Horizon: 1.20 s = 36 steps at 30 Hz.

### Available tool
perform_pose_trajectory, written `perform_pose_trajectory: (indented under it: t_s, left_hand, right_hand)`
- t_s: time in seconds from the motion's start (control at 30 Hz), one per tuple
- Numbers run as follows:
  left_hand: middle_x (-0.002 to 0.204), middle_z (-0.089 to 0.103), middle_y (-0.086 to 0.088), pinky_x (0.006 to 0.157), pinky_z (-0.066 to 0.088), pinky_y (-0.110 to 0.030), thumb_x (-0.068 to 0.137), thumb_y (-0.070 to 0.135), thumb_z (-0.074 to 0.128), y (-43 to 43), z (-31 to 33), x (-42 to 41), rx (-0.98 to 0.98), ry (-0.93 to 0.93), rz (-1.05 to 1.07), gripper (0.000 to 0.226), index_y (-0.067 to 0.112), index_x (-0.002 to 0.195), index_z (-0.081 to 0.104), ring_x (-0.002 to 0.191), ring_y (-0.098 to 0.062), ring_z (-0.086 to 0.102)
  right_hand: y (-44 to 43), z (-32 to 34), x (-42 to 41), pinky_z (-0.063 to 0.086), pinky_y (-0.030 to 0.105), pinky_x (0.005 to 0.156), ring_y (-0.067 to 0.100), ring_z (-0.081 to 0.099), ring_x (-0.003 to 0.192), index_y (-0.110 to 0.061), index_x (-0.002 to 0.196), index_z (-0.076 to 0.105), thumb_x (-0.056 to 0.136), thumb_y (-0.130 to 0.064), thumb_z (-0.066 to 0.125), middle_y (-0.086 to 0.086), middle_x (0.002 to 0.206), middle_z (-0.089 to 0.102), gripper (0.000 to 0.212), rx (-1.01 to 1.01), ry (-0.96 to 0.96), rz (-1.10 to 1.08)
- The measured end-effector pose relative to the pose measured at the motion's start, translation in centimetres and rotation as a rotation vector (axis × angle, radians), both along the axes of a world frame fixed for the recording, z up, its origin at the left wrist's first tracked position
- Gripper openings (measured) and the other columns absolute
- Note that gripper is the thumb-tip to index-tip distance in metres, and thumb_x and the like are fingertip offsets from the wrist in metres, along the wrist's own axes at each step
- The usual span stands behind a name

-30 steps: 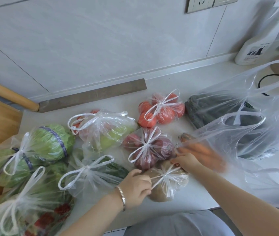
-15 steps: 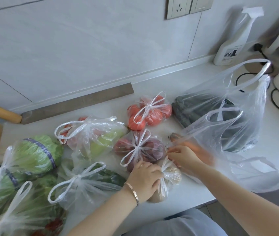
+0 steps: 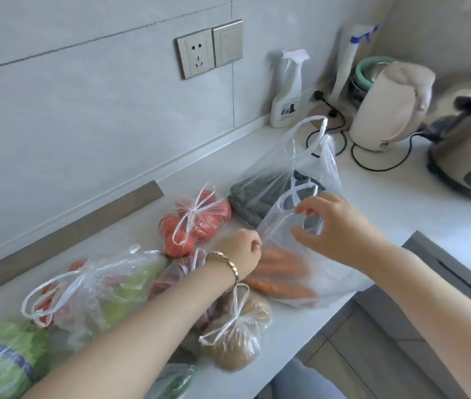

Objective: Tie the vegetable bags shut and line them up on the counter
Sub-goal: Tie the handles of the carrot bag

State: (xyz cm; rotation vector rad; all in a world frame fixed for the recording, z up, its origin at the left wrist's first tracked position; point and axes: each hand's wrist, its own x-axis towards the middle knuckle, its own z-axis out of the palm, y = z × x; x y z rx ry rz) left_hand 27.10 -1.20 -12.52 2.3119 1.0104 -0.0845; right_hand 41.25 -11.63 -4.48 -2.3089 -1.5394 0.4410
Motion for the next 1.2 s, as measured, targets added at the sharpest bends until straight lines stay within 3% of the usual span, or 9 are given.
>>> perform_pose_trajectory:
  t_s: [0.1,0.23,0.4,0.47,0.57,0.83,0.97,1.07,1.2]
  left_hand:
    - [0.112,0.064,-0.004,0.083,0.044,-0.023,0.088,0.012,0.047,0.5,2.3,3.3,-0.020,-0.164,0.077,0.027,0.015,0.110,0.063,0.097,-0.019,0.058]
    - [0.129,0.054,-0.005,0.103,0.037,-0.028,0.086,0.018,0.054,0.3,2.3,7.5,-0.195,-0.138,0.014,0.045,0.017,0.130,0.046,0.121,-0.022,0.046]
    - [0.089,0.061,0.004,0.073,0.047,-0.026,0.081,0.027,0.061,-0.6,1.4,10.3,-0.407,-0.088,0.099,0.034,0.019,0.113,0.053,0.081,-0.014,0.058]
    - [0.062,0.054,0.008,0.055,0.043,-0.019,0.082,0.016,0.061,-1.0,2.2,10.7,-0.373,-0.252,0.187,0.006,0.013,0.087,0.062,0.053,-0.007,0.051]
    - [0.033,0.044,0.010,0.047,0.047,-0.016,0.083,0.005,0.061,-0.5,3.8,10.4,-0.528,-0.519,0.460,0.017,0.012,0.067,0.060,0.032,-0.003,0.041]
    - [0.068,0.052,-0.012,0.034,0.047,-0.019,0.094,-0.001,0.029,0.6,7.5,6.4,-0.846,-0.816,1.065,0.031,0.004,0.082,0.057,0.028,-0.007,0.046]
    - [0.090,0.064,-0.006,0.049,0.057,-0.028,0.093,-0.009,0.036,-2.5,6.7,4.6,-0.762,-0.693,0.857,0.042,0.020,0.090,0.066,0.057,-0.012,0.065]
    - [0.104,0.065,0.006,0.050,0.051,-0.013,0.086,-0.017,0.041,-3.0,5.7,4.9,-0.551,-0.548,0.656,0.055,0.028,0.109,0.062,0.059,0.004,0.065]
    - [0.072,0.059,0.016,0.062,0.056,-0.019,0.080,-0.021,0.045,-3.4,4.7,6.7,-0.563,-0.495,0.463,0.068,0.030,0.125,0.049,0.064,0.004,0.062]
  right_hand:
    - [-1.1,0.6,2.7,0.040,0.033,0.097,0.021,0.044,0.122,-0.029,0.132,0.042,0.076,-0.051,0.063,-0.003,0.130,0.047,0.064,-0.492,-0.122,0.035]
    - [-1.4,-1.2,5.4,0.048,0.026,0.092,0.022,0.054,0.115,-0.014,0.138,0.039,0.083,-0.025,0.064,0.001,0.129,0.054,0.062,-0.953,-0.148,0.110]
    - [-0.3,-3.2,8.1,0.032,0.017,0.046,0.014,0.043,0.053,-0.005,0.080,0.058,0.088,-0.003,0.043,-0.001,0.062,0.044,0.017,-0.791,-0.060,0.030]
    - [0.5,-3.1,9.4,0.032,0.017,0.044,0.016,0.040,0.047,-0.008,0.064,0.047,0.087,-0.003,0.040,0.003,0.058,0.043,0.024,-0.697,0.233,-0.103]
    - [1.5,-1.8,11.0,0.038,0.025,0.051,0.019,0.040,0.046,-0.010,0.054,0.041,0.084,-0.009,0.043,0.007,0.052,0.044,0.030,-0.319,0.966,-0.442]
    - [4.5,-1.0,9.9,0.054,0.040,0.072,0.021,0.059,0.054,-0.005,0.069,0.053,0.087,-0.001,0.033,0.007,0.057,0.056,0.028,-0.188,1.410,-0.161]
    - [5.0,-1.1,9.1,0.055,0.024,0.049,0.011,0.058,0.045,0.000,0.090,0.061,0.086,0.017,0.032,0.006,0.062,0.059,0.034,-0.323,1.343,0.104]
    - [5.0,-1.8,8.5,0.049,0.014,0.049,0.007,0.058,0.045,0.001,0.094,0.068,0.086,0.007,0.054,0.002,0.057,0.063,0.017,-0.444,1.370,0.238]
    - [5.0,-2.7,8.1,0.053,0.015,0.057,0.007,0.061,0.052,-0.003,0.084,0.070,0.082,-0.005,0.065,0.002,0.061,0.066,0.005,-0.436,1.392,0.222]
